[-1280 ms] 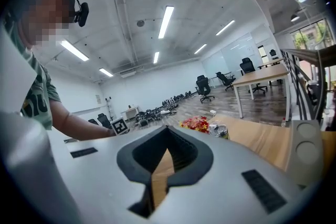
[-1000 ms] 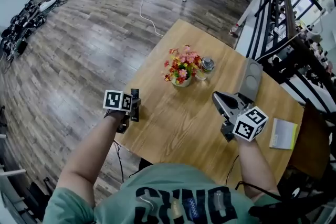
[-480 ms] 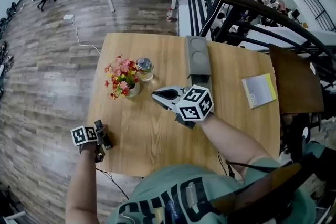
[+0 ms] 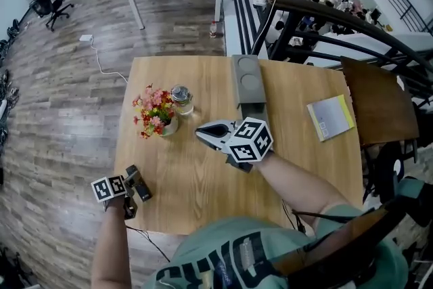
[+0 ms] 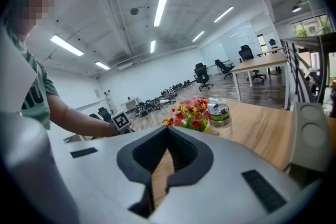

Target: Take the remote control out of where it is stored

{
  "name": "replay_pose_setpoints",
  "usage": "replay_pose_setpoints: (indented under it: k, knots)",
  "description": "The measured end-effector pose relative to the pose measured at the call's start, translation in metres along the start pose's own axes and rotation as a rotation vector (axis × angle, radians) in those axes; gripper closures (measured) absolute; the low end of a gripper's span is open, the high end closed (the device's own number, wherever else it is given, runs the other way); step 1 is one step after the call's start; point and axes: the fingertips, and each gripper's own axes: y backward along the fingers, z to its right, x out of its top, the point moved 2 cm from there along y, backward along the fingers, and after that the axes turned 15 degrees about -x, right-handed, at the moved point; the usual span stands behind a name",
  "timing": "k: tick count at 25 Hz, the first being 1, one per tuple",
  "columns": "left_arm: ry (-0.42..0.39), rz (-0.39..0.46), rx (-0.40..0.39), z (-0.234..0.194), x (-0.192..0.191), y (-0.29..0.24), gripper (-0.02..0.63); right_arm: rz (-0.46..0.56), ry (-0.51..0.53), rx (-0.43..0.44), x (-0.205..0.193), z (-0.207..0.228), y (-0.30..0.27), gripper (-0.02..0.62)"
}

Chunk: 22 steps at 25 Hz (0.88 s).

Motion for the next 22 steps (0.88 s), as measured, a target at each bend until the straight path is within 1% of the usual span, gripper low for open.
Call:
replay_pose_setpoints:
  k: [2, 4, 8, 10, 12, 13, 15, 18, 19, 22]
  knots:
    - [-0.008, 0.051, -0.028, 0.008, 0.01, 0.009, 0.261, 0.006, 0.0, -0.009, 0.003, 0.002, 0.004, 0.592]
    - [-0.017, 0.134, -0.091, 0.022, 0.023, 0.02, 0.261, 0.013, -0.004, -0.021, 0.006, 0.005, 0.008, 0.592]
    - [-0.011, 0.363, -0.296, 0.067, 0.048, 0.046, 0.261, 0.021, -0.019, -0.048, 0.007, 0.016, 0.021, 0.591]
    - [-0.022, 0.432, -0.378, 0.088, 0.052, 0.054, 0.261, 0.025, -0.027, -0.06, 0.007, 0.023, 0.027, 0.592]
    - [-0.052, 0.47, -0.45, 0.105, 0.052, 0.061, 0.264, 0.024, -0.029, -0.071, 0.005, 0.027, 0.032, 0.592]
    - [-0.071, 0.488, -0.494, 0.113, 0.05, 0.065, 0.301, 0.021, -0.027, -0.077, 0.005, 0.027, 0.034, 0.592]
    - [-0.109, 0.52, -0.575, 0.125, 0.047, 0.074, 0.411, 0.015, -0.023, -0.088, 0.007, 0.026, 0.035, 0.592]
    - [-0.14, 0.546, -0.657, 0.133, 0.042, 0.085, 0.588, 0.011, -0.03, -0.105, 0.012, 0.022, 0.035, 0.592]
    - [-0.144, 0.546, -0.693, 0.137, 0.04, 0.086, 0.601, 0.011, -0.035, -0.112, 0.013, 0.021, 0.036, 0.591]
    - [-0.153, 0.528, -0.803, 0.151, 0.028, 0.086, 0.601, 0.007, -0.049, -0.135, 0.01, 0.014, 0.041, 0.592]
